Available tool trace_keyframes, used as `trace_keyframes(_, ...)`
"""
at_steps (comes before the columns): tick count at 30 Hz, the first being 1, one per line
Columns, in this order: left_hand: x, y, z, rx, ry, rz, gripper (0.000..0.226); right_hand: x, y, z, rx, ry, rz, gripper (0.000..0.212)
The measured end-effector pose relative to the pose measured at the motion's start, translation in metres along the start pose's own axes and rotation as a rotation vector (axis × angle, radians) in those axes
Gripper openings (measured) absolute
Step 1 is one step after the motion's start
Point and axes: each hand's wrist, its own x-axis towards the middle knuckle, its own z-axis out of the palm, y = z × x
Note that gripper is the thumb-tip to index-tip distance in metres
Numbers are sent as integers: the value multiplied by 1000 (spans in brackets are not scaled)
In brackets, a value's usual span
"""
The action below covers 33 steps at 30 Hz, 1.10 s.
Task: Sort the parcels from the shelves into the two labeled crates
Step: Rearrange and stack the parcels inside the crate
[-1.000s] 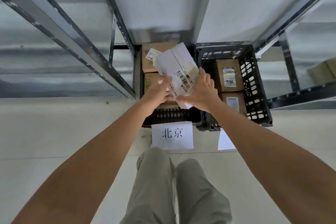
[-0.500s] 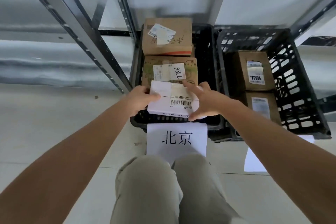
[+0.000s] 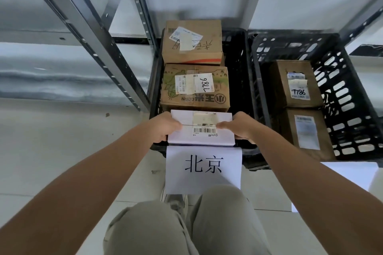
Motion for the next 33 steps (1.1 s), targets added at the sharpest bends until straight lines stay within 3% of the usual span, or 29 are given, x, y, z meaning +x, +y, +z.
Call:
trace_keyframes(3,29,-11,6,153,22,-35,41,1,-4,9,-94,-7,63,54)
trace_keyframes(8,44,-14,11,448,58,-24,30,35,1,34,-88,-43,97,50)
trace_keyframes(13,67,-16,12,689,23,-30,36,59,-2,51,-146,-125,155,26)
trace_keyframes(17,83,-21,17,842,7,-53,37,78,2,62,-97,-187,208,40)
trace_keyframes(25,98,-23,33,1190,105,-28,35,91,7,77,-100,-202,239,24)
trace_keyframes(29,102,-28,35,1320,115,67,37,95,7,79,-254,-256,195,37)
trace_keyframes(33,102,-34,29,1384,96,119,50,93,7,77,-388,-336,132,21)
